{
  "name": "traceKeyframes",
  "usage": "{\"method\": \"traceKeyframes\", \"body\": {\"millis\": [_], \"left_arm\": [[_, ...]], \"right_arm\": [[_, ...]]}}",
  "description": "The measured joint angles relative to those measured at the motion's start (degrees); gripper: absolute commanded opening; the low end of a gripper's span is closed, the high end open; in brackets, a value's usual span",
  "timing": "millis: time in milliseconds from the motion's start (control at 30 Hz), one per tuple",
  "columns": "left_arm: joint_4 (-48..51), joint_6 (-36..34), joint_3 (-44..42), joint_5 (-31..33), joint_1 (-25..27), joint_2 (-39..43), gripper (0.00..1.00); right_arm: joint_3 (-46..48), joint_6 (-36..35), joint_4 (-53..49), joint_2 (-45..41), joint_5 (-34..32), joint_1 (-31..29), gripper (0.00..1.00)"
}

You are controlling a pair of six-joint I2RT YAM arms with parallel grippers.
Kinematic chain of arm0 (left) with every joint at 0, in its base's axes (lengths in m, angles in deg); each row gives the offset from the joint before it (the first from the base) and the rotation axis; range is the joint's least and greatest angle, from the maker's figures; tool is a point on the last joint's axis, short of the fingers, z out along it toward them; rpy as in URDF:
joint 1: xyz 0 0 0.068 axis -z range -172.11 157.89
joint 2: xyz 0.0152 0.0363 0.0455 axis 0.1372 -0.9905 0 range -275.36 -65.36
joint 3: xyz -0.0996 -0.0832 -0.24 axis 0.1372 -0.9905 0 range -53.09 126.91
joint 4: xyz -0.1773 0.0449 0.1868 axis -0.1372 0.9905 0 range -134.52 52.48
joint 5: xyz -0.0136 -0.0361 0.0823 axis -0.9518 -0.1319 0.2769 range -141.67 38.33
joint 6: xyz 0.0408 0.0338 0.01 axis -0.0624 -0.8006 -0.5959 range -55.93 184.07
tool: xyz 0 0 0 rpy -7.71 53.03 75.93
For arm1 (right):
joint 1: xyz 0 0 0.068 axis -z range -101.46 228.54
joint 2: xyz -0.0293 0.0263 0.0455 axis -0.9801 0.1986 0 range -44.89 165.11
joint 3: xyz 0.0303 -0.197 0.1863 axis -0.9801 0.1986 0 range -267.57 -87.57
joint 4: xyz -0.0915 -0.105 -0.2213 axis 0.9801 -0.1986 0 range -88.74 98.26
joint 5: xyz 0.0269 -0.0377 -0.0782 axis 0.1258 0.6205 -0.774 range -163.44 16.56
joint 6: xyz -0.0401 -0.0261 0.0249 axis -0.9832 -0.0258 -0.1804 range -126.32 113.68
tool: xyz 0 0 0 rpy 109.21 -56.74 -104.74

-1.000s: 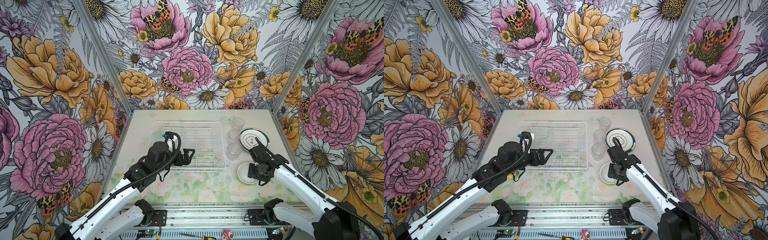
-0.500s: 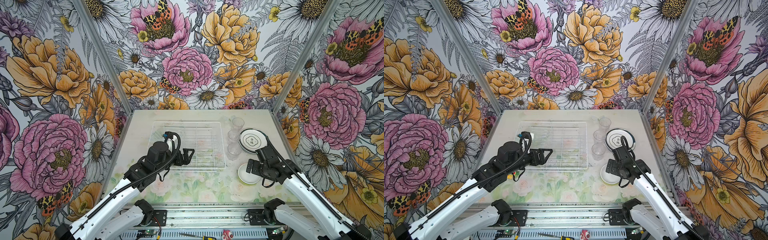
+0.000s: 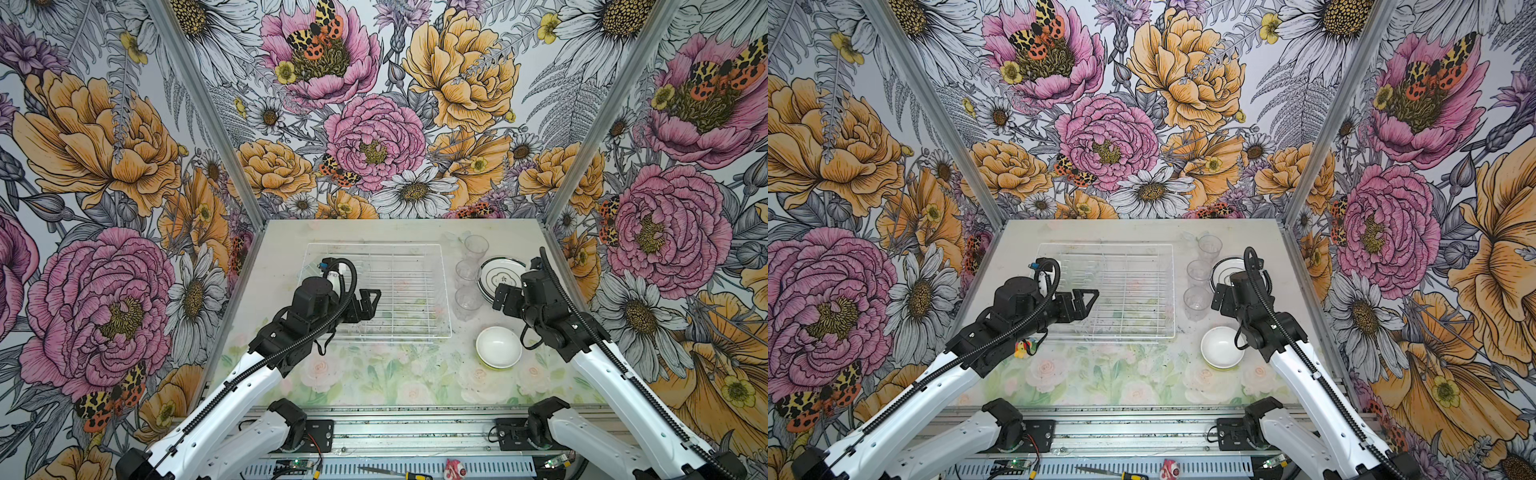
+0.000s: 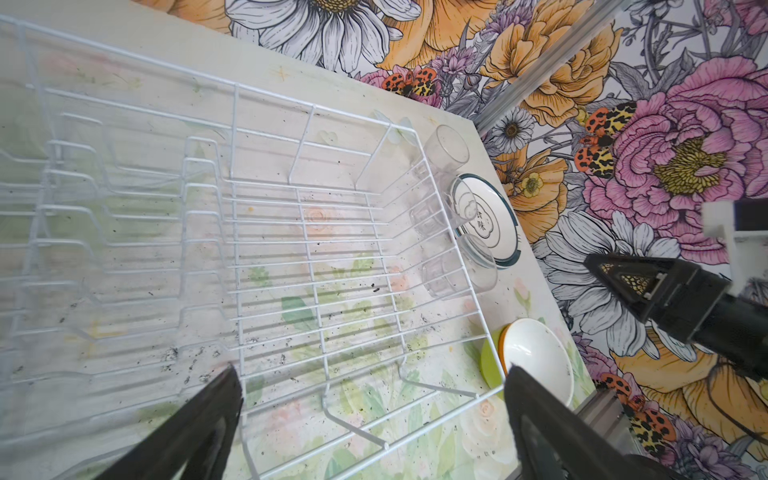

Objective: Unload the mixed dishes from the dish rack

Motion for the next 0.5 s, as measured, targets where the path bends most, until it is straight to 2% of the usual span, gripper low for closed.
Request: {"method": "traceKeyframes", "body": {"millis": [100, 200, 367, 500], "left_arm": [[0.13, -1.16, 0.42, 2.6, -3.48, 0.04, 0.99], [1.44, -2.05, 1.36, 5.01, -8.24, 0.04, 0.99], [4.81, -3.21, 2.47, 6.64, -17.14, 0.15, 0.98], [7.52, -4.09, 2.54, 7.72, -23.04, 0.04, 0.99]], "right_arm": [[4.37, -4.66, 10.29, -0.35, -3.13, 2.21, 1.0], [7.06, -7.3, 17.16, 1.31, -3.28, 6.05, 0.99], [7.23, -7.61, 22.73, 6.12, 3.87, 13.05, 1.0], [7.23, -7.17, 23.26, 7.15, 9.27, 14.51, 1.0]]}}
